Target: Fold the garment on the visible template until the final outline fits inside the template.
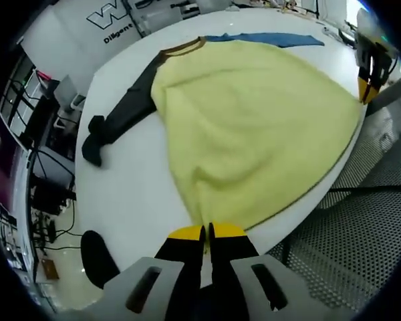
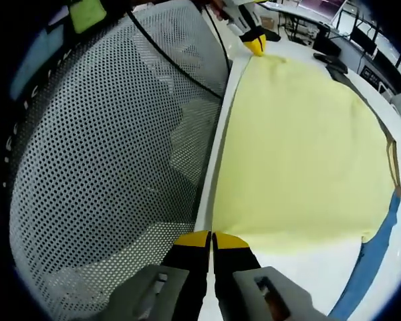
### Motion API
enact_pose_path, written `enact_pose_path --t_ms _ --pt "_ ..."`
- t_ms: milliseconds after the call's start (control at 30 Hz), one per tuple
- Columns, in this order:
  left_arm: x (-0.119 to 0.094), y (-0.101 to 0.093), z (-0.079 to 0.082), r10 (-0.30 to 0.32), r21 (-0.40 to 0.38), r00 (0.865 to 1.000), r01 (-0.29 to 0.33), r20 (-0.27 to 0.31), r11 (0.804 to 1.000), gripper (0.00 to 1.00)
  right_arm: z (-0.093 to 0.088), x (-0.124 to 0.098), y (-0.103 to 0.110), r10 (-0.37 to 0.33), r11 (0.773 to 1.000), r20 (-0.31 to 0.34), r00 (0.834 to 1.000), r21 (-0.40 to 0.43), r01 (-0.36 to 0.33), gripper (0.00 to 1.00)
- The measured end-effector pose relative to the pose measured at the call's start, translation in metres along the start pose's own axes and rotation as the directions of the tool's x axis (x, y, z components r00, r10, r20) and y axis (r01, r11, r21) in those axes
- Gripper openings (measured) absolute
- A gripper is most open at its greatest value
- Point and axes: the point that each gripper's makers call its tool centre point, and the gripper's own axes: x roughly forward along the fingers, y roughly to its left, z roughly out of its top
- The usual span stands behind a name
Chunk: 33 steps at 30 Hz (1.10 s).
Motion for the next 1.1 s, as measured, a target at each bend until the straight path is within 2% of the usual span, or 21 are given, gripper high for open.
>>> enact_pose_path --t_ms 167,267,400,467,533,567,600,667,700,733,767,833,900,1067,1100 --pt "0.000 0.002 -0.001 0.011 0.004 1.000 -0.011 -0.014 1.000 0.00 0.000 0.006 0.004 0.045 0.999 -0.030 0.999 0.015 -0.045 0.00" --pt "0.000 0.001 -0.002 0.011 0.005 1.000 -0.011 -0.016 1.000 0.00 -0.004 0.007 0.003 0.037 0.999 -0.059 0.998 0.015 -0.036 0.00" --pt "0.002 -0.002 -0.004 0.003 0.006 1.000 -0.003 -0.025 1.000 0.00 -0.008 0.009 0.003 0.034 0.996 -0.062 0.997 0.083 -0.029 0.00" --pt "0.001 -0.002 -0.004 0.003 0.010 1.000 -0.003 -0.028 1.000 0.00 -0.008 0.009 0.004 0.030 0.994 -0.049 0.998 0.102 -0.025 0.00" --pt "0.002 -0.002 -0.004 0.002 0.007 1.000 -0.002 -0.031 1.000 0.00 -0.007 0.006 0.004 0.022 0.986 -0.022 1.000 0.163 -0.018 0.00" --pt "0.002 -0.002 -0.004 0.002 0.005 0.999 -0.002 -0.032 1.000 0.00 -0.008 0.004 0.003 0.014 0.977 -0.011 1.000 0.212 -0.011 0.00" --pt "0.002 -0.002 -0.004 -0.001 0.000 1.000 0.001 -0.031 1.000 0.01 -0.006 -0.001 0.000 -0.009 0.967 0.029 1.000 0.255 0.001 0.03" --pt "0.000 -0.001 -0.001 -0.007 -0.010 1.000 0.007 -0.017 1.000 0.03 -0.006 -0.013 -0.008 -0.070 0.948 0.100 0.993 0.316 0.035 0.17" --pt "-0.001 0.001 0.000 0.002 -0.021 1.000 -0.002 -0.005 1.000 0.03 -0.007 -0.016 -0.009 -0.080 0.942 0.109 0.991 0.332 0.040 0.17" --pt "-0.002 0.000 0.001 -0.008 -0.036 1.000 0.008 0.003 0.999 0.04 -0.014 -0.025 -0.014 -0.118 0.910 0.136 0.984 0.412 0.053 0.16" --pt "-0.005 0.000 0.006 -0.010 -0.069 1.000 0.012 0.028 0.998 0.05 -0.018 -0.029 -0.018 -0.146 0.890 0.146 0.978 0.452 0.065 0.16" --pt "-0.008 -0.001 0.012 -0.023 -0.112 0.998 0.030 0.064 0.993 0.08 -0.029 -0.035 -0.025 -0.197 0.859 0.147 0.969 0.503 0.099 0.15" --pt "-0.011 -0.003 0.020 -0.039 -0.138 0.994 0.053 0.107 0.989 0.09 -0.042 -0.039 -0.035 -0.260 0.807 0.135 0.956 0.574 0.138 0.14" --pt "-0.016 -0.009 0.036 -0.046 -0.103 0.986 0.063 0.161 0.993 0.10 -0.047 -0.040 -0.050 -0.353 0.762 0.123 0.927 0.614 0.209 0.10" --pt "-0.016 -0.012 0.038 -0.050 -0.096 0.985 0.067 0.167 0.993 0.10 -0.044 -0.041 -0.056 -0.393 0.735 0.133 0.910 0.639 0.225 0.09"
